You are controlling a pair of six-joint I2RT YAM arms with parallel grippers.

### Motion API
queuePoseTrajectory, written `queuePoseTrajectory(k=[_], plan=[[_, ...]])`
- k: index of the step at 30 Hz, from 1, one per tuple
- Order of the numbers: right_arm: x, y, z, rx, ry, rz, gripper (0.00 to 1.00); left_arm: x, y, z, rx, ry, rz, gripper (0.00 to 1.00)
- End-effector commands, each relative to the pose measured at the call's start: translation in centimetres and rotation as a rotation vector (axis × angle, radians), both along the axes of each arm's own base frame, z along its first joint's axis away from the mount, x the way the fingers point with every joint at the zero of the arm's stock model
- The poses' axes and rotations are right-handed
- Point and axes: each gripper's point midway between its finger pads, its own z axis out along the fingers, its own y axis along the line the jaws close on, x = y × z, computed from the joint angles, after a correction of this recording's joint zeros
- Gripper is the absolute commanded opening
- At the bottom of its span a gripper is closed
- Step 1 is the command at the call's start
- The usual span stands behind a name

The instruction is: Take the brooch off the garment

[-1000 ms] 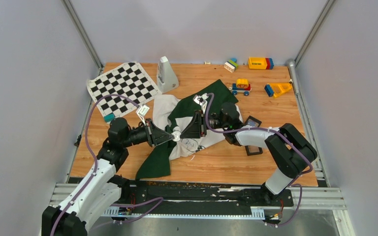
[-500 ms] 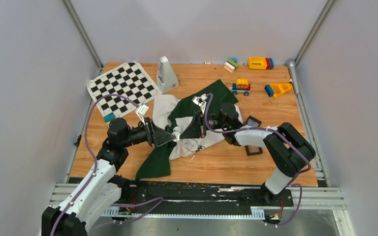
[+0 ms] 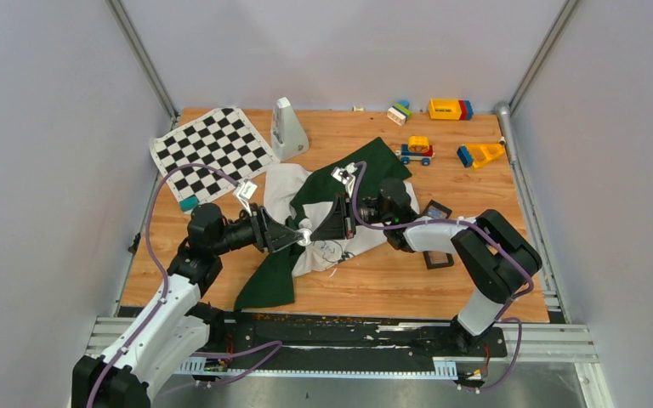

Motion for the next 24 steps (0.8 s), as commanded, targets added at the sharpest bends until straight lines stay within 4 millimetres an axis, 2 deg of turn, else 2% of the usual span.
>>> queuePoseTrajectory(k=[1, 6, 10, 16, 19, 21, 22, 24], plan=[[-0.1, 0.4, 1.0, 0.044, -0.039, 0.027, 0.00, 0.3, -0.3, 0.6, 0.009, -0.060, -0.004, 0.61], [-0.1, 0.5, 0.9, 0.045, -0.034, 0.032, 0.00, 0.3, -1.3, 0.2, 0.024, -0.055, -0.031, 0.60], [-0.1, 0.5, 0.9, 0.044, -0.032, 0.035, 0.00, 0.4, -1.8, 0.0, 0.032, -0.050, -0.046, 0.51], [-0.1, 0.5, 0.8, 0.042, -0.027, 0.035, 0.00, 0.5, -1.9, -0.2, 0.040, -0.052, -0.041, 0.47], [-0.1, 0.6, 0.8, 0.044, -0.026, 0.038, 0.00, 0.5, -1.8, -0.1, 0.038, -0.055, -0.037, 0.37], [-0.1, 0.5, 0.8, 0.044, -0.026, 0.039, 0.00, 0.4, -1.9, 0.0, 0.035, -0.056, -0.040, 0.43], [-0.1, 0.5, 0.7, 0.044, -0.025, 0.039, 0.00, 0.3, -1.9, 0.1, 0.031, -0.057, -0.043, 0.51], [-0.1, 0.6, 0.7, 0.043, -0.023, 0.040, 0.00, 0.1, -1.8, 0.3, 0.024, -0.068, -0.042, 0.61]])
